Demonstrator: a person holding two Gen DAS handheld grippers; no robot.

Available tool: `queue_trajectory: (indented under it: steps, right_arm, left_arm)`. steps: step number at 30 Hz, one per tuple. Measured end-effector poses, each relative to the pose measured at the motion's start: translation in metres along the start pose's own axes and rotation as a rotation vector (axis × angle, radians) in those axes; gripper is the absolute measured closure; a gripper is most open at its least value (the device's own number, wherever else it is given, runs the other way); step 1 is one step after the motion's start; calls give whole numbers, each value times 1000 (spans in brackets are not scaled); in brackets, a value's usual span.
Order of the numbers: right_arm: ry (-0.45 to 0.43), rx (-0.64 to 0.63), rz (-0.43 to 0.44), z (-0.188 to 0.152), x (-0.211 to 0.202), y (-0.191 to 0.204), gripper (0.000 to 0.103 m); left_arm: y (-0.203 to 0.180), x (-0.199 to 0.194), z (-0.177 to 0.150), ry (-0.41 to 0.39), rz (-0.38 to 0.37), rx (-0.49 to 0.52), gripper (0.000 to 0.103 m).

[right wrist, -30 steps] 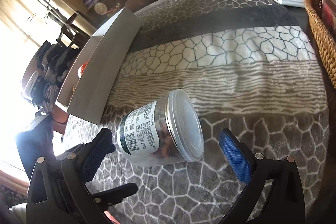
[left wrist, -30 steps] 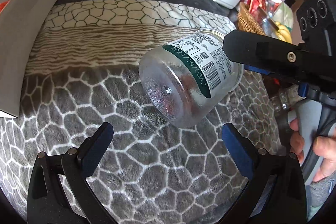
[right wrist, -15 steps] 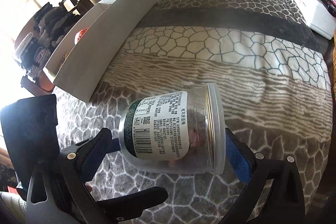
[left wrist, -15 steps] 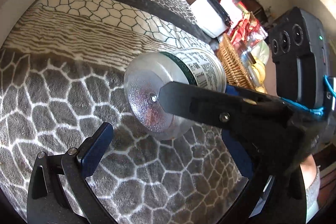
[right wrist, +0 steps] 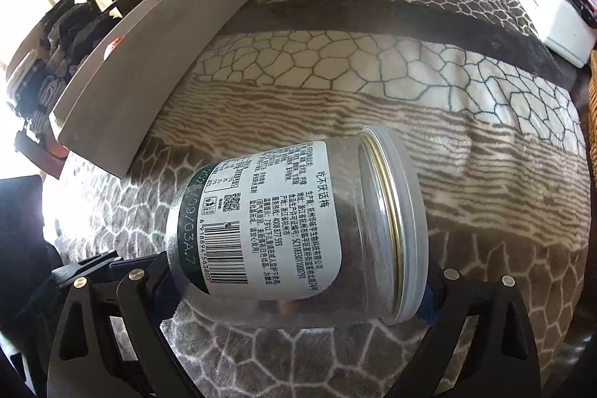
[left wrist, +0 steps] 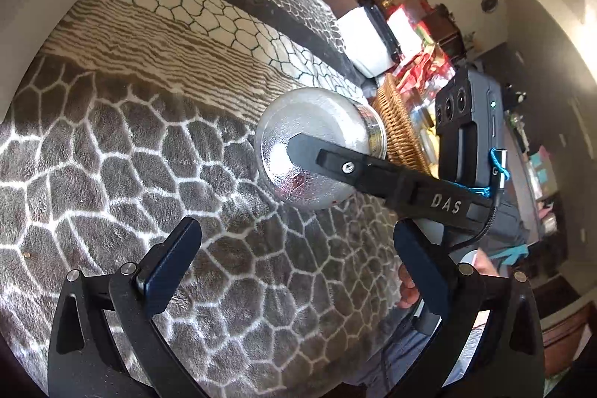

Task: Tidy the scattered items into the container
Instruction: 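Lift the jar with the right gripper and carry it over the box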

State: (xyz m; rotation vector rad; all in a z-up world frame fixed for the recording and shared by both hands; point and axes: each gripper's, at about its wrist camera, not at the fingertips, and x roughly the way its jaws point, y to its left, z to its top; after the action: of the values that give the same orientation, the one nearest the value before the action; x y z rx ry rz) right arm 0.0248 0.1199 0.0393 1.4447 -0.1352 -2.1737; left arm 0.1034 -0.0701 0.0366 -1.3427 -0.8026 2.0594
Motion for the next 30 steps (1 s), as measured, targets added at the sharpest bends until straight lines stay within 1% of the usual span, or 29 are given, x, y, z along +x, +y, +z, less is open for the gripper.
queue_trajectory:
  steps: [1,3,4,5,6,9,10,12,13,15,17,19,21,24,26,28,30]
  right_arm:
    - [-15,63,73,0,-4,-9,7]
    - [-57,206,264,-1,-14,-29,10]
    - [-77,261,343,-2,-17,-36,10]
    - [-92,290,397,-2,-21,-40,11]
    - [-103,304,426,-3,-23,-42,11]
    - [-109,341,538,-7,-26,-39,11]
    - [-102,339,554,-8,-26,-34,11]
    - [-76,321,558,-9,-25,-22,11]
    - [-63,318,572,-9,-23,-16,11]
    - [-52,326,608,-9,-23,-2,11]
    - [-45,314,633,-5,-27,16,11]
    - [-27,257,618,5,-31,42,11]
    - [-17,187,596,22,-37,71,11]
    - [-1,124,571,44,-39,110,11]
    - [-4,69,554,59,-43,137,11]
    - [-17,27,547,76,-47,164,11]
    - [-19,-6,551,93,-47,188,11]
  left_arm:
    - [0,-2,1,-1,0,-8,0]
    - [-2,-6,2,-4,12,9,0]
    - [-3,-6,3,0,16,21,0]
    - [-5,-7,4,9,21,27,0]
    - [-6,-8,5,16,20,26,0]
    - [-14,-16,7,3,-33,29,0]
    - [-18,-17,8,4,-28,45,0]
    - [-26,-17,9,26,55,92,0]
    - [-30,-18,8,36,76,114,0]
    - [-38,-27,5,29,62,146,0]
    - [-47,-41,6,-9,38,168,0]
    - [-51,-60,12,-51,33,187,0]
    - [-48,-75,25,-78,39,191,1]
    - [-37,-105,47,-130,3,129,1]
    - [-33,-130,61,-173,-19,113,1]
    - [-30,-153,77,-209,-11,119,1]
    - [-22,-171,95,-229,17,126,1]
